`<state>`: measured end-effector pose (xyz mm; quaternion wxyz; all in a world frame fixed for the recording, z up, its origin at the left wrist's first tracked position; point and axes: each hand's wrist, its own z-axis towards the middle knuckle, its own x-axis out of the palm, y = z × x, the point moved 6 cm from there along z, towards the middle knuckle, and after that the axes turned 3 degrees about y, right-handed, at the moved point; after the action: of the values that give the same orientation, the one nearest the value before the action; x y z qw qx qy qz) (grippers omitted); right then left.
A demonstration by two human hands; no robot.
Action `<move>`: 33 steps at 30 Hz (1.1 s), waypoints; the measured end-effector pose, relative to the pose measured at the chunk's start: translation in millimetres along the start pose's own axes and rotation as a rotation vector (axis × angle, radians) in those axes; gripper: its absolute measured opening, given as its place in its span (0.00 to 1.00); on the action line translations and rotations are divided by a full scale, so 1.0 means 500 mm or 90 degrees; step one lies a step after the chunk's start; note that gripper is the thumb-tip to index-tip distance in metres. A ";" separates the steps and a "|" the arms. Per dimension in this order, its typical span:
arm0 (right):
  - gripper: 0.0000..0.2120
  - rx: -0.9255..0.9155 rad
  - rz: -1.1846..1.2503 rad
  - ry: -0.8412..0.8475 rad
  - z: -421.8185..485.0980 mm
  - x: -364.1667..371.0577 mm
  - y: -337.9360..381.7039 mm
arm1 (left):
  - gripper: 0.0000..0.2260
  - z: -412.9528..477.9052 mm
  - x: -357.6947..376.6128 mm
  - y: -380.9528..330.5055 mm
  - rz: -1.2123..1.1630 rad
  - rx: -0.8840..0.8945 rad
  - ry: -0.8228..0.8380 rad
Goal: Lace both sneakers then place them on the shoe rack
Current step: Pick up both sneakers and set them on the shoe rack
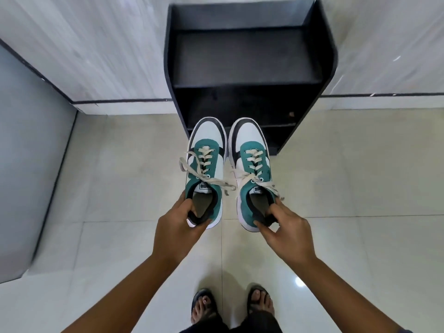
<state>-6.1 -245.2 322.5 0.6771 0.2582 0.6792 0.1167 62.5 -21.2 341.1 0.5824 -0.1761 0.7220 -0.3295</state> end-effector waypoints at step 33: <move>0.11 0.036 0.036 -0.010 0.540 -0.188 0.181 | 0.15 0.503 -0.175 -0.150 0.015 -0.047 -0.007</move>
<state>271.4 -268.9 434.0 0.6712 0.2971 0.6695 0.1142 316.0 -87.3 429.3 0.5831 -0.1903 0.7326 -0.2951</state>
